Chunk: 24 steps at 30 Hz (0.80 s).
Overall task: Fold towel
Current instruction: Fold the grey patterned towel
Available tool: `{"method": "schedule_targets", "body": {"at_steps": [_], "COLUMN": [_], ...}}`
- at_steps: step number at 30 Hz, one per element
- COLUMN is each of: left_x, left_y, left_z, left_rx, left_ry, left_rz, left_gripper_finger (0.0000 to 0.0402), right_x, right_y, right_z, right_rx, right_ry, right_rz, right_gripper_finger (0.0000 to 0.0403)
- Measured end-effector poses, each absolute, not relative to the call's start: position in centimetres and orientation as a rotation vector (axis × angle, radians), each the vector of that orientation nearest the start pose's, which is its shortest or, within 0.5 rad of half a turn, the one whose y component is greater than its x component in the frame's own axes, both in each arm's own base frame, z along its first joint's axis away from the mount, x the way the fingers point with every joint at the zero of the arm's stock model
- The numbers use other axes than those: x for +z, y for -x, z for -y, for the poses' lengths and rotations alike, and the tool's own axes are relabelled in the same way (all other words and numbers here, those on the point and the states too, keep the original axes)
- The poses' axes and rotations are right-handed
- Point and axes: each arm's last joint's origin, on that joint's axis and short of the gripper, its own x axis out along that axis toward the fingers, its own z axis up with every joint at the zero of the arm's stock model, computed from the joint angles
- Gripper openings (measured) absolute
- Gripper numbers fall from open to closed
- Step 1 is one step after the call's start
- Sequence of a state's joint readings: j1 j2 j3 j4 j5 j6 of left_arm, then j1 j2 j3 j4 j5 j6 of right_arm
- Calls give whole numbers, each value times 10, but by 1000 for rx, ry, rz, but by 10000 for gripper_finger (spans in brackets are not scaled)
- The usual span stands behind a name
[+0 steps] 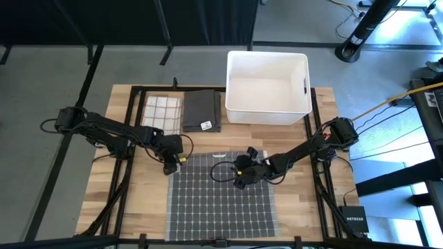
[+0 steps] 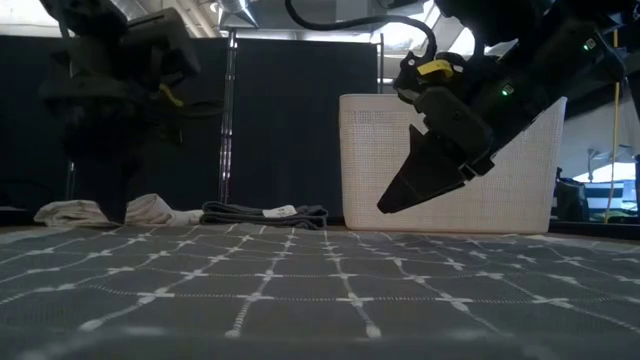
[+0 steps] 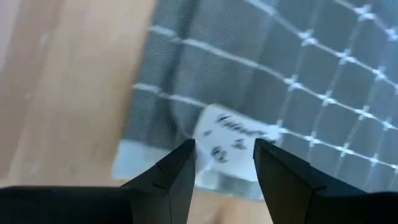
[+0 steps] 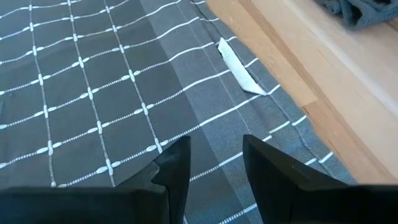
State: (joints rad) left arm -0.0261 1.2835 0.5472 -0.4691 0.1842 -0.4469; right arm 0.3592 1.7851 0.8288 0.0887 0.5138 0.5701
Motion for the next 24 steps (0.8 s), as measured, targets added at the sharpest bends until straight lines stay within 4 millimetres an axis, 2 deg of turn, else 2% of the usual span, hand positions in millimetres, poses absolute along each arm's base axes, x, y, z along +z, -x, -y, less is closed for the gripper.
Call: {"method": "schedule_targets", "body": {"at_steps": [4,12,16,24], "left_x": [147,145,145,143], "left_y": [-202,-197,-197,-197], "left_z": [10,7,8,8], "left_rx": [81,185,164,143], "left_ry": [471,408,421,403], "left_rz": [-1220,-1253,-1257,-1269], "left_gripper_finger": [155,155,153,91], "right_x": [125,125,125,125], "right_y": [-311,-311,-311,-311], "right_z": [-101,-102,-101,-101], "right_rx": [-359,-358,-358,-357], "right_ry": [-172,-172,-172,-172], "right_rz": [-711,-711,-712,-712], "right_gripper_finger": [149,149,149,149]}}
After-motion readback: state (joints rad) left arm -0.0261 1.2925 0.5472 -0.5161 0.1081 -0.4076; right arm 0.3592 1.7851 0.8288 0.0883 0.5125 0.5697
